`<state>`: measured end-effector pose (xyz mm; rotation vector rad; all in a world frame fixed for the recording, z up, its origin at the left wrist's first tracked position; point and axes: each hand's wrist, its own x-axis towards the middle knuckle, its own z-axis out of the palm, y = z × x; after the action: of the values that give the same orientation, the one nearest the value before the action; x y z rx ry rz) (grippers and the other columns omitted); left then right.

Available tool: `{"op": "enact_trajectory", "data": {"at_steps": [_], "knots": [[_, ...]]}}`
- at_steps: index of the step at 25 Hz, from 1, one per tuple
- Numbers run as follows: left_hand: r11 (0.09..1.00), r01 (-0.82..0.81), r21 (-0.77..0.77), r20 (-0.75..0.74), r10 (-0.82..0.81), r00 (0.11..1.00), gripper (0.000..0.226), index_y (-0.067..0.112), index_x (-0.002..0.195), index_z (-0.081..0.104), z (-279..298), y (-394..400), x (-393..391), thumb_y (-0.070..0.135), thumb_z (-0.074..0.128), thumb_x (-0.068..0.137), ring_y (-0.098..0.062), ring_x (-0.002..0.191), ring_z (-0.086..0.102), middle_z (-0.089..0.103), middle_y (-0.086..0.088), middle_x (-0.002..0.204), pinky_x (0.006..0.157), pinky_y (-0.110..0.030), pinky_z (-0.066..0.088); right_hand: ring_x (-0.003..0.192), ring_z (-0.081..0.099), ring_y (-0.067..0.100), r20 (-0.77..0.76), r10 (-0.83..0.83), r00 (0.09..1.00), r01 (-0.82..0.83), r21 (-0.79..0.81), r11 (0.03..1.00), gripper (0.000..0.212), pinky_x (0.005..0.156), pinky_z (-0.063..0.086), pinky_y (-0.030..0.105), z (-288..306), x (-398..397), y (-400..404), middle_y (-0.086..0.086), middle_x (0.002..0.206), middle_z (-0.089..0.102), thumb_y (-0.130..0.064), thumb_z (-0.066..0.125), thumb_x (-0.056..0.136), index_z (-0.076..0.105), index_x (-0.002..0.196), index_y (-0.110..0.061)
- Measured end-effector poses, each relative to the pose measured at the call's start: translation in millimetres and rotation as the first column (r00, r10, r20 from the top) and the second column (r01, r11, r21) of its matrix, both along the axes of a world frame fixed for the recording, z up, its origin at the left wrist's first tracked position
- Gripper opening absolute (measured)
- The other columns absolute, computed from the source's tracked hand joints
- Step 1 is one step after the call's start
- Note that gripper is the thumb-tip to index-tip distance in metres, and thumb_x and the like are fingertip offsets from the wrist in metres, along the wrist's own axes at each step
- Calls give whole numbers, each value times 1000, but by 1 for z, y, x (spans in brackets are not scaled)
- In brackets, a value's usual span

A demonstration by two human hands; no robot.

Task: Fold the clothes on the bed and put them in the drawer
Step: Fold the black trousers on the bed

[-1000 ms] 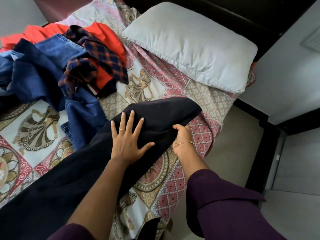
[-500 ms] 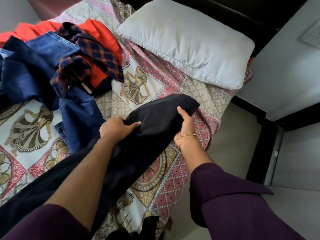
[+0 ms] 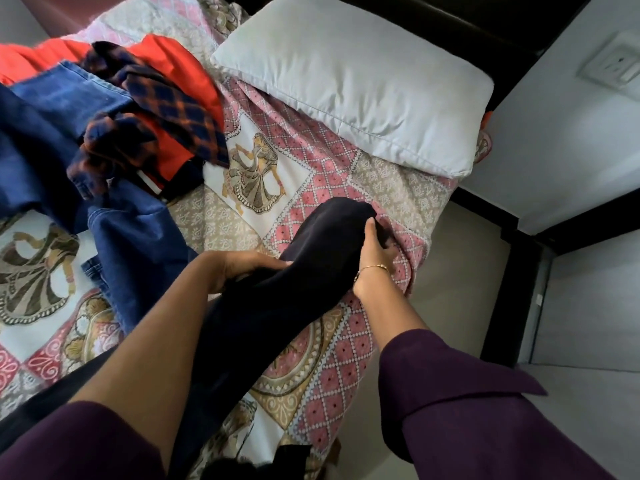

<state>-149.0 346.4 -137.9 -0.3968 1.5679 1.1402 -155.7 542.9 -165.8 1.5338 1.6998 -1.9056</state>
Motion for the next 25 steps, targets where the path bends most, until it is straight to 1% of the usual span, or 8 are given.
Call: {"op": "enact_trajectory", "data": {"at_steps": [3,6,11,14,18,21,23,25], "knots": [[983,-134,127,-146,152,977,79,20,118,57,-8,-8,-8,38,89,47,-22,97,66,68,-4,110,85,-32,52,112,57,32,51,-16,999,27,-223,974,109,90,50,44,5,1,-11,7,125,55,-85,58,55,42,132,-10],[920,-292,261,-232,353,906,82,21,105,62,-7,-18,-22,29,89,27,-22,89,68,69,-8,107,79,-31,54,116,56,26,-146,94,985,-137,-318,938,126,98,47,44,0,-2,-12,2,131,56,-90,63,33,47,135,-17],[945,-197,261,-207,254,945,76,18,99,66,17,-5,-42,39,93,31,-18,82,69,72,-5,95,75,-29,58,102,63,20,-392,118,913,-224,-239,945,38,85,53,34,-5,-2,-7,4,115,66,-26,70,83,59,119,-17],[936,-293,197,-248,337,908,49,15,104,62,17,10,-42,24,80,59,-25,84,64,68,-10,98,79,-35,55,103,62,21,-432,67,899,-281,-454,845,31,88,51,35,0,5,-4,5,109,67,-24,59,90,59,119,-13],[820,-489,297,-386,572,724,18,16,78,59,19,12,-39,1,68,78,-17,59,61,66,0,65,51,-22,53,103,62,23,-486,-57,872,-247,-537,807,28,96,45,38,12,1,-2,6,106,69,-21,55,89,62,114,-10],[542,-711,449,-413,831,373,24,16,69,53,19,0,-43,-2,64,80,-9,53,59,64,4,58,56,-22,51,89,65,19,-464,-112,878,-199,-569,798,16,84,52,33,18,0,-5,3,91,72,-15,52,90,65,99,-11],[564,-785,254,-678,683,272,11,14,81,59,8,-8,-54,12,69,81,-13,74,59,65,-3,85,76,-30,50,88,63,20,-374,-19,927,-203,-543,815,14,85,52,36,18,1,-9,3,89,69,-18,53,93,64,99,-12],[700,-671,-244,-817,224,531,41,14,109,57,-5,-10,-59,42,69,81,-21,103,54,53,-8,119,95,-35,43,87,61,20,-316,102,943,-257,-504,825,14,81,51,39,13,3,-9,3,90,66,-20,53,94,62,103,-14]]}}
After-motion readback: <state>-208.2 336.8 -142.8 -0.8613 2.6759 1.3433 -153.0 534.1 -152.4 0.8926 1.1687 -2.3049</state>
